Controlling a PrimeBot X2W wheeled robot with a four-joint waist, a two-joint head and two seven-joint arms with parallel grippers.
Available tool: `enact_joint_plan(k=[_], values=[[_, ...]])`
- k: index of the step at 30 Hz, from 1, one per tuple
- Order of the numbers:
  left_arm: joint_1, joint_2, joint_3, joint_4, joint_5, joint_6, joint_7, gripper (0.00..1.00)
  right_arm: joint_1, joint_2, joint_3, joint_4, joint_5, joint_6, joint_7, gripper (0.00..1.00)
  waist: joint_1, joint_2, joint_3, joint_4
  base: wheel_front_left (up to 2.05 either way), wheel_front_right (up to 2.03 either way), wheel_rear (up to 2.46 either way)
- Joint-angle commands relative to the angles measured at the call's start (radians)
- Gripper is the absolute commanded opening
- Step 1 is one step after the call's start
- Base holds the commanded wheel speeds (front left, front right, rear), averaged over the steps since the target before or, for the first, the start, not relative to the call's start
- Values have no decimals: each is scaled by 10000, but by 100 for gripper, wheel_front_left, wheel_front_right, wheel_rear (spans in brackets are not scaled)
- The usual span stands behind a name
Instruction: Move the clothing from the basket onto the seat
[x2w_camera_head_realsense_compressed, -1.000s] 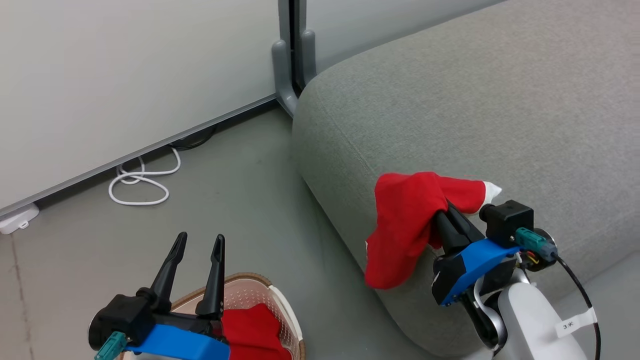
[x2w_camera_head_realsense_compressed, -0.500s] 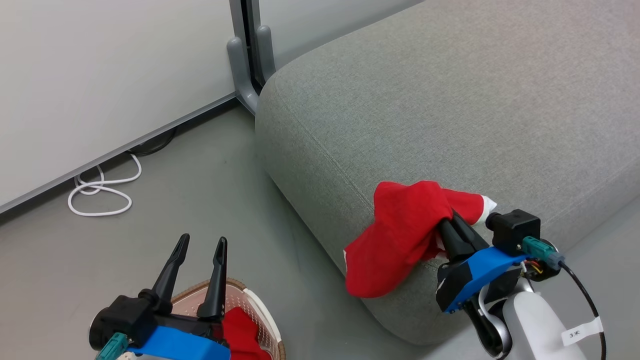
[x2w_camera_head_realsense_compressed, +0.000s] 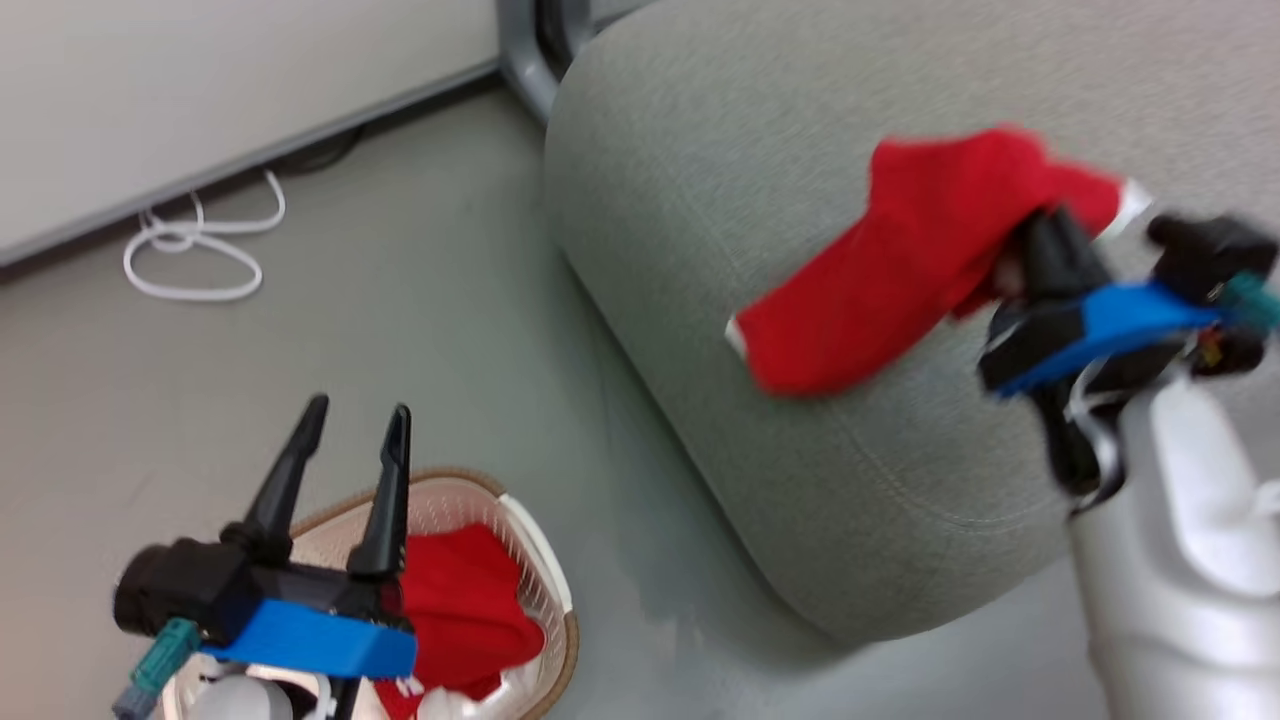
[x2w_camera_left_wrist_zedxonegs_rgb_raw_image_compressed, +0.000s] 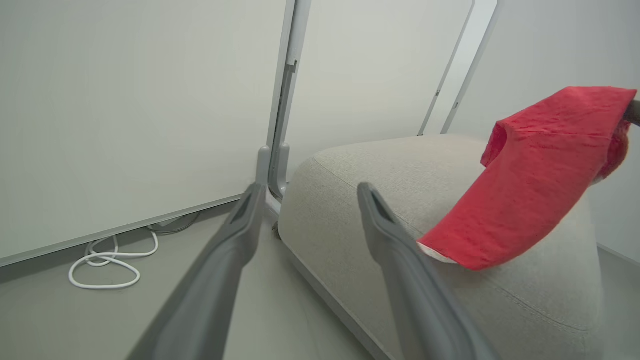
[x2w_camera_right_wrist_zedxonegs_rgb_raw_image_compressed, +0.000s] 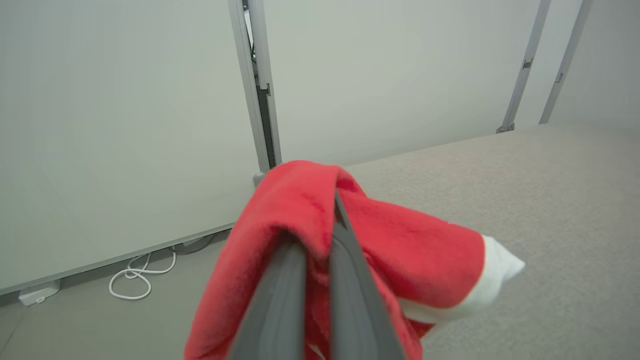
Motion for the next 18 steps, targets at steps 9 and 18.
enact_joint_plan(k=[9, 18], values=[[-1109, 813, -115, -1036, 414, -20, 42, 100, -3342, -1207, -2746, 457, -49, 5, 316, 0, -1, 0, 3082, 1541, 0, 0, 0], [-1678, 1251, -107, -2366, 760, 71, 114, 100, -5154, -2174, -4981, 1649, -776, 5, 361, 0, -1, 0, 4765, 2396, 0, 0, 0]])
